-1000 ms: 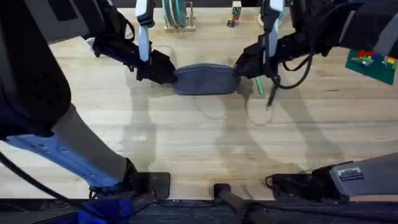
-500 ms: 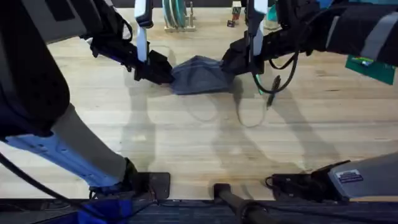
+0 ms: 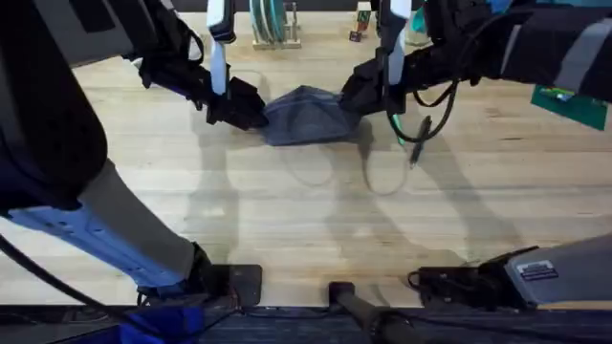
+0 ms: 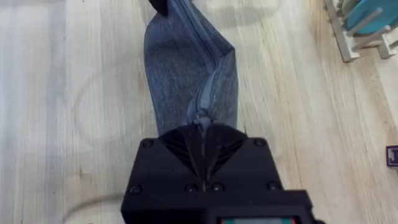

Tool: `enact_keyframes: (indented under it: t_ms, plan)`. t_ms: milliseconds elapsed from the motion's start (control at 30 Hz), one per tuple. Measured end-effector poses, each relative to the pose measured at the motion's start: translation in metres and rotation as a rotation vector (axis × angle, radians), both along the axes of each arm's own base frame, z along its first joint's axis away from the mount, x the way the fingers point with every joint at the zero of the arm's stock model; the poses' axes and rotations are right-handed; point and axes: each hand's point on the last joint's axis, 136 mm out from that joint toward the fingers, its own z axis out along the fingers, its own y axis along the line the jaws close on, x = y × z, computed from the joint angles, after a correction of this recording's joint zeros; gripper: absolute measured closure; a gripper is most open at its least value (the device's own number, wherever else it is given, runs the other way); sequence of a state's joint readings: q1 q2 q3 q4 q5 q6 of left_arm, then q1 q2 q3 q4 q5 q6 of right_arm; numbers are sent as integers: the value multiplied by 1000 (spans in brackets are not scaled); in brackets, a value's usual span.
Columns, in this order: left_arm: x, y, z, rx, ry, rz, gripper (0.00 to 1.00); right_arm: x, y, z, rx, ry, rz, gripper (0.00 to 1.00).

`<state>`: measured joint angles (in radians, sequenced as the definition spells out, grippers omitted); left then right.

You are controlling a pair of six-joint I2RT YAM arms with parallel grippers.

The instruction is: Unzip the bag, pick up the pens from the table one at a time and place them inside, then zip the bag closed.

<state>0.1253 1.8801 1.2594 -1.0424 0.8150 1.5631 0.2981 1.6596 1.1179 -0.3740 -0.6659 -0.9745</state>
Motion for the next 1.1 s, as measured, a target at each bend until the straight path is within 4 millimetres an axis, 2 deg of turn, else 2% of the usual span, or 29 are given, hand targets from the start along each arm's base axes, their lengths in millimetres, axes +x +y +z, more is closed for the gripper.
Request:
enact_keyframes:
  t_ms: [600, 1100]
  plan:
    - [0, -1, 0, -2, 0, -1, 958, 0, -5, 0, 20, 44, -32, 969]
    - [0, 2, -1, 10, -1, 2, 959, 6, 9, 15, 83, -26, 10, 969]
